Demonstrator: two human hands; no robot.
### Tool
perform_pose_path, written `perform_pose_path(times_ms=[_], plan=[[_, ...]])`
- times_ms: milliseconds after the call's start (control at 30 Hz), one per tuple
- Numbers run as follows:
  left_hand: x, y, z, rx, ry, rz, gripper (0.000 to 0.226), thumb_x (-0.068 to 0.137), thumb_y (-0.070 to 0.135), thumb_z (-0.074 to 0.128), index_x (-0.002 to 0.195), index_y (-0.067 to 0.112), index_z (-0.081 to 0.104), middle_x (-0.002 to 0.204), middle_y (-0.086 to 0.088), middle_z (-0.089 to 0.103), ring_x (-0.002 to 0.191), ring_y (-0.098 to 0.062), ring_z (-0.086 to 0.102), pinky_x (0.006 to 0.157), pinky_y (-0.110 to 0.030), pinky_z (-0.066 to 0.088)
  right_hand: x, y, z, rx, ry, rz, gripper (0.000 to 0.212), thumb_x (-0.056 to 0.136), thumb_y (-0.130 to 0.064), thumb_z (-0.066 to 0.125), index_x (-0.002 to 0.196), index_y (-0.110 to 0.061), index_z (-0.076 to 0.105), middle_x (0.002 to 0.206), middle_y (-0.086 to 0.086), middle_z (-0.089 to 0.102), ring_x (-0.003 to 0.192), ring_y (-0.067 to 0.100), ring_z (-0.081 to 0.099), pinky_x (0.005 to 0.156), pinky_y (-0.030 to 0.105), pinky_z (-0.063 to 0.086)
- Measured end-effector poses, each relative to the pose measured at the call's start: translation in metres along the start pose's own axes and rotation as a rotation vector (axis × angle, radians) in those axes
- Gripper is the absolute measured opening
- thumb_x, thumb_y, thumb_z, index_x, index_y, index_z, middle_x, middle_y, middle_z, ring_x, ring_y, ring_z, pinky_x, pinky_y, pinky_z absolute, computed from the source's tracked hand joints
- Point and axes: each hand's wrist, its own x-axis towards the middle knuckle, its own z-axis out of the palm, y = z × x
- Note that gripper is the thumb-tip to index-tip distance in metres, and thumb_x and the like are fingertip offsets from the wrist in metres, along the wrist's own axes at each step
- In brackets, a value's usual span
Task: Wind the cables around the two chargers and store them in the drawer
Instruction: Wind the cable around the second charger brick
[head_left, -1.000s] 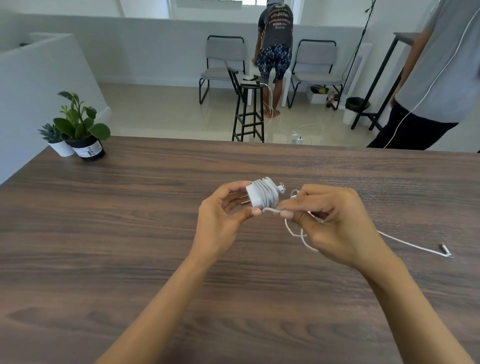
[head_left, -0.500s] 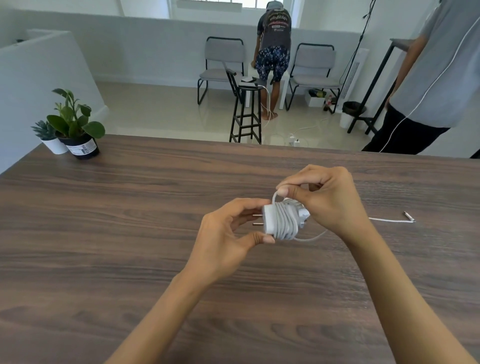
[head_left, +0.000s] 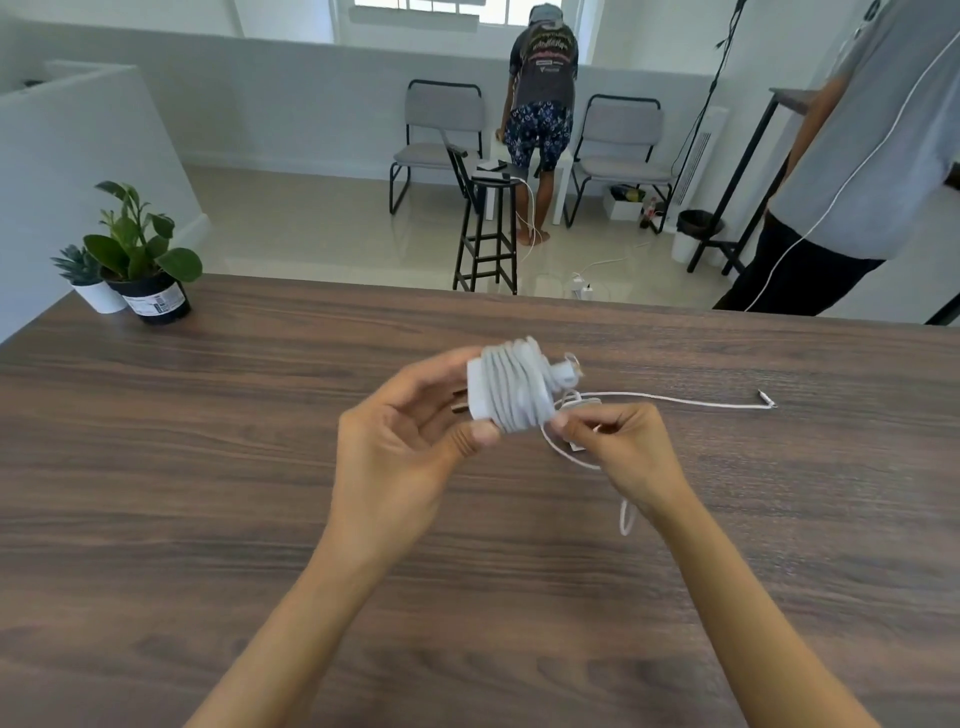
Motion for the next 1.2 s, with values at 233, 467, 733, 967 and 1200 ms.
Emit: perform_pose_path(times_ms=[233,467,733,967,1200], plan=[[0.027,-0.015,-0.011,0.172,0.288,0.046,0.046,0.069,0.011,0.077,0.112,0.011,0.061,0.106,0.000,0.069,0.099,-0.008,0.067,0.084,-0.018,0.052,-0.056,0.001,0.039,-0.119,-0.071,-0.083,0.011,0.078,-0.020,0.076,0.077,-0.031,0.077,0.054,-0.007,0.053,0.056,0.004,0.044,0.059,0.024,0.036],[0.022,-0.054,-0.027,0.646,0.174,0.066,0.053,0.070,0.000,0.079,0.117,0.019,0.060,0.111,0.005,0.065,0.103,-0.006,0.064,0.094,-0.026,0.051,-0.073,-0.036,0.020,-0.538,0.020,-0.447,0.006,0.080,-0.030,0.070,0.076,-0.029,0.074,0.053,-0.008,0.051,0.051,0.004,0.045,0.050,0.022,0.036],[0.000,-0.050,-0.026,0.721,-0.198,0.114,0.054,0.067,-0.010,0.075,0.114,0.013,0.062,0.112,0.004,0.064,0.101,-0.004,0.063,0.092,-0.024,0.050,-0.039,-0.067,0.007,-0.541,0.005,-0.571,0.004,0.079,-0.021,0.074,0.078,-0.023,0.077,0.063,-0.002,0.064,0.054,0.011,0.054,0.050,0.024,0.040],[-0.008,-0.028,-0.021,0.282,-0.195,-0.096,0.052,0.072,-0.014,0.070,0.114,0.014,0.061,0.112,-0.002,0.066,0.106,-0.014,0.064,0.096,-0.025,0.048,0.000,-0.057,0.014,-0.088,-0.058,-0.368,0.007,0.070,-0.031,0.073,0.073,-0.025,0.075,0.066,-0.008,0.070,0.060,0.001,0.055,0.059,0.015,0.043],[0.001,-0.011,-0.023,0.065,-0.121,-0.104,0.044,0.073,0.005,0.073,0.114,0.007,0.059,0.109,-0.002,0.068,0.108,-0.018,0.063,0.089,-0.022,0.049,0.010,-0.026,0.030,0.227,-0.070,-0.087,0.025,0.073,-0.035,0.070,0.088,-0.016,0.077,0.091,0.001,0.076,0.093,0.015,0.070,0.085,0.027,0.054]])
